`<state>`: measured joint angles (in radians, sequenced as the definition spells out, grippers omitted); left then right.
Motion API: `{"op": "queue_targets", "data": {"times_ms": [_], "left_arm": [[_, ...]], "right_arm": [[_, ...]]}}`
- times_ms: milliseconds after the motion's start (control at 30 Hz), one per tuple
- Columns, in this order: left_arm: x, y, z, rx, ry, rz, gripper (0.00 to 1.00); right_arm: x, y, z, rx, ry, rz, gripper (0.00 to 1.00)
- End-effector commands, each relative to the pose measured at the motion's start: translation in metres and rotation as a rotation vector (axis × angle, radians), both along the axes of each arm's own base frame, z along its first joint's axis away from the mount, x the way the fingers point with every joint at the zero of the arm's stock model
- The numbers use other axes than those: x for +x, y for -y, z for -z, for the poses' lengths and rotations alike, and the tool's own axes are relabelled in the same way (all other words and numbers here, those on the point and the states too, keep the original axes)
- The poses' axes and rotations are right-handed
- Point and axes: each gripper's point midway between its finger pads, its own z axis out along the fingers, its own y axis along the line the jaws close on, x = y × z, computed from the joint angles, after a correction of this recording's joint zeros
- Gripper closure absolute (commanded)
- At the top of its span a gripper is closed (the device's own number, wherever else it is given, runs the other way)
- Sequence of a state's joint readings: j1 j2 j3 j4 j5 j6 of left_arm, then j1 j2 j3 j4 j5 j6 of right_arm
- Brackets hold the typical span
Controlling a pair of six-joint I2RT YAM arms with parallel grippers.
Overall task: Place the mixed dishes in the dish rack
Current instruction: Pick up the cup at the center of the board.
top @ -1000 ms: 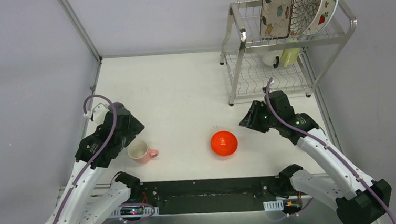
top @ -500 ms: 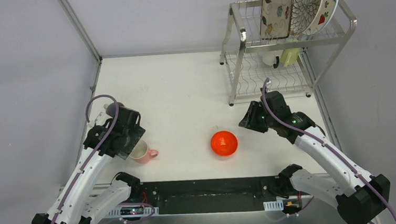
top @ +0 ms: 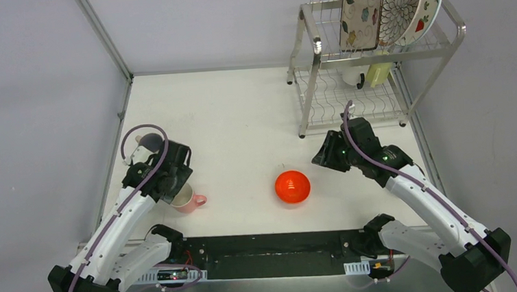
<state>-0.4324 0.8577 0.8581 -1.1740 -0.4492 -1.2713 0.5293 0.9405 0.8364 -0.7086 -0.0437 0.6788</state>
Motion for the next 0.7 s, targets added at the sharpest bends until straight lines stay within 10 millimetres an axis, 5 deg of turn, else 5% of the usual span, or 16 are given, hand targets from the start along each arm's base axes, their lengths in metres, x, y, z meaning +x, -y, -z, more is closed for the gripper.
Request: {"op": "queue_targets", "data": {"times_ms": [0,667], "left_arm": [[0.015,-0.001,0.007,0.027,0.042,-0.010,0.37],[0.010,-0.001,0.051,0.058,-0.063,-0.016,0.51]], "right_arm": [[0.006,-0.004,-0.021,0.025,0.062,-0.001,0.58],[0.005,-0.008,-0.027,0.037,0.073,-0.030,0.58]]}}
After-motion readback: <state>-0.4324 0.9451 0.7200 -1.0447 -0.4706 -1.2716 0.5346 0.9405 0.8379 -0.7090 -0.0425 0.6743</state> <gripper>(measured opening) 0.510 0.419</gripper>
